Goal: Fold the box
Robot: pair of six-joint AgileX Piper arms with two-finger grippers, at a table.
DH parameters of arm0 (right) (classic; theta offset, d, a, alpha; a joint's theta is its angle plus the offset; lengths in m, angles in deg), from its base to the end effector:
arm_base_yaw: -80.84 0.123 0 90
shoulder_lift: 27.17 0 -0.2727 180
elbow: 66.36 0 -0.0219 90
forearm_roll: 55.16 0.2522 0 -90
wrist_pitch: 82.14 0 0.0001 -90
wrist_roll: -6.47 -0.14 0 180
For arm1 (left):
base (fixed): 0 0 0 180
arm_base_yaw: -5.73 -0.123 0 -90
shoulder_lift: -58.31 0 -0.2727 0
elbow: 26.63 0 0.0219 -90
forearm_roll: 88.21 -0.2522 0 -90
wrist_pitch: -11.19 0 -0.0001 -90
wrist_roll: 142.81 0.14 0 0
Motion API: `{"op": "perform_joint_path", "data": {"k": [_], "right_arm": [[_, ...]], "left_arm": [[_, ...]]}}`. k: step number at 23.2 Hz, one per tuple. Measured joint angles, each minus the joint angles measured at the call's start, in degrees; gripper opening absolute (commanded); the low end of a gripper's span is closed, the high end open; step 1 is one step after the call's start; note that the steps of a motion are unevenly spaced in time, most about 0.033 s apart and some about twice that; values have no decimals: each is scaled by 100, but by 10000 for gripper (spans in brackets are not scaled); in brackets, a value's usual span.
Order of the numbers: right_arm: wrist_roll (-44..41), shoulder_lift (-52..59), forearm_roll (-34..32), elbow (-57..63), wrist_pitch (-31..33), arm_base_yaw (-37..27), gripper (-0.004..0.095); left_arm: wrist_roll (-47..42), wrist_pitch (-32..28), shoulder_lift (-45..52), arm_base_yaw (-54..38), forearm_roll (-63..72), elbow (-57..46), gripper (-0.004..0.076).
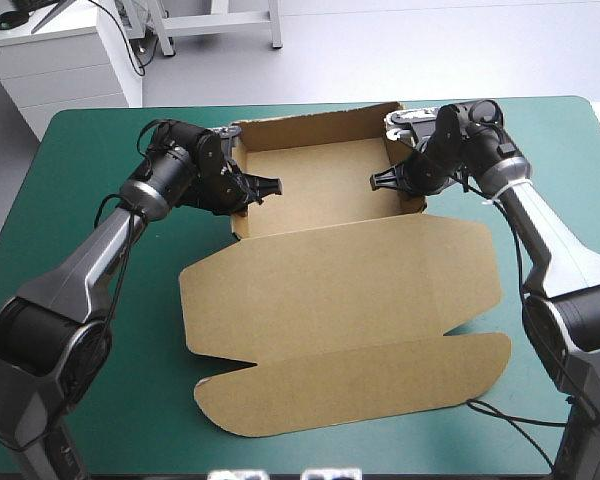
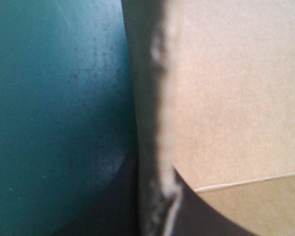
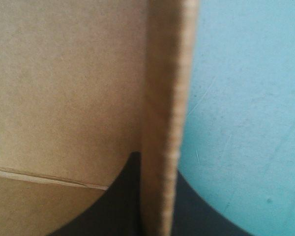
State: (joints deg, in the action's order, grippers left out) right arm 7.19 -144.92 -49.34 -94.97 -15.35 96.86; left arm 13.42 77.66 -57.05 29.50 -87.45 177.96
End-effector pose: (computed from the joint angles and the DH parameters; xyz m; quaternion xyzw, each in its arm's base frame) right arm 0.4153 0.1328 0.2628 -0.1324 0.9678 0.0771 0.1998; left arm 0.3867 -0.1722 0.2588 -0.0014 0.9803 -0.0855 0.1780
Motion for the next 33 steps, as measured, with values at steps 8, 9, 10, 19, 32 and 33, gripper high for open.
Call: {"op": "perform_joint_path", "data": {"k": [8,9,10,19,32,33], "right_arm": [[-154,-567,66,0,189,0,-14],[-175,-578,66,0,196,0,-13],[-189,-584,66,0,203,0,-13],[-223,-615,69,0,228,0,-13],[-230,-815,73,-11,248,-4,40],[-230,-815,80,-11,248,-4,71]], "left_arm": [[332,150,-554,-7,-8,57,-8],[343,150,-573,-7,-8,57,-8],[348,150,-575,-7,-8,62,-8],[359,145,-657,-7,-1,72,-8],[538,212,-849,-11,41,112,25],[588,212,-849,-11,41,112,50]]}}
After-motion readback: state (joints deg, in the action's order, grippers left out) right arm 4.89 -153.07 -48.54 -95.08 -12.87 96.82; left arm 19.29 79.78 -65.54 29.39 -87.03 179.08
